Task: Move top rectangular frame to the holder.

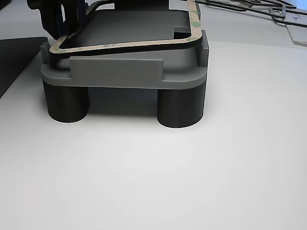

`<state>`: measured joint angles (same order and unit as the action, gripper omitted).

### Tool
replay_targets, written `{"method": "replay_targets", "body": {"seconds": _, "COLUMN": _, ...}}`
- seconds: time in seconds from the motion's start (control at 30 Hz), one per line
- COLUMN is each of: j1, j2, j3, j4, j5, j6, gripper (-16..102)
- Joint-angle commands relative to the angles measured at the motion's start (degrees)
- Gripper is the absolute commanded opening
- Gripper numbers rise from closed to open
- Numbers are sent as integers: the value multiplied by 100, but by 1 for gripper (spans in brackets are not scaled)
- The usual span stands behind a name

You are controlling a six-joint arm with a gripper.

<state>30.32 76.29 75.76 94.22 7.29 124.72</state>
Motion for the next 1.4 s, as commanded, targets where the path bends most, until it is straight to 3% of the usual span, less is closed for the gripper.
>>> {"method": "replay_targets", "body": {"seconds": 0.0, "j1": -88, "j2": 149, "j3": -88, "j4": 44, "j5": -9, "j6": -9, "gripper": 10}}
{"method": "replay_targets", "body": {"seconds": 0.27, "j1": -88, "j2": 193, "j3": -9, "j4": 35, "j5": -26, "j6": -18, "gripper": 7}}
{"method": "replay_targets", "body": {"seconds": 0.37, "j1": -88, "j2": 176, "j3": -35, "j4": 26, "j5": -26, "j6": -9, "gripper": 13}}
{"method": "replay_targets", "body": {"seconds": 0.4, "j1": -79, "j2": 176, "j3": -35, "j4": 18, "j5": -18, "j6": -18, "gripper": 25}}
{"method": "replay_targets", "body": {"seconds": 0.43, "j1": -79, "j2": 176, "j3": -35, "j4": 9, "j5": -9, "j6": -26, "gripper": 52}}
{"method": "replay_targets", "body": {"seconds": 0.47, "j1": -79, "j2": 167, "j3": -62, "j4": 9, "j5": 0, "j6": -44, "gripper": 94}}
{"method": "replay_targets", "body": {"seconds": 0.53, "j1": -79, "j2": 158, "j3": -79, "j4": 18, "j5": 18, "j6": -62, "gripper": 100}}
{"method": "replay_targets", "body": {"seconds": 0.77, "j1": -44, "j2": 193, "j3": -325, "j4": 53, "j5": 281, "j6": -316, "gripper": 100}}
{"method": "replay_targets", "body": {"seconds": 0.93, "j1": 53, "j2": 782, "j3": -483, "j4": -202, "j5": 1380, "j6": -1687, "gripper": 100}}
{"method": "replay_targets", "body": {"seconds": 1.07, "j1": -9, "j2": 2021, "j3": 729, "j4": -1459, "j5": 2408, "j6": -4008, "gripper": 100}}
{"method": "replay_targets", "body": {"seconds": 1.13, "j1": -141, "j2": 2804, "j3": 1644, "j4": -2417, "j5": 2566, "j6": -5265, "gripper": 100}}
{"method": "replay_targets", "body": {"seconds": 1.23, "j1": -352, "j2": 3929, "j3": 2856, "j4": -3560, "j5": 2575, "j6": -6820, "gripper": 100}}
{"method": "replay_targets", "body": {"seconds": 1.37, "j1": -782, "j2": 4957, "j3": 3691, "j4": -3858, "j5": 2127, "j6": -8279, "gripper": 100}}
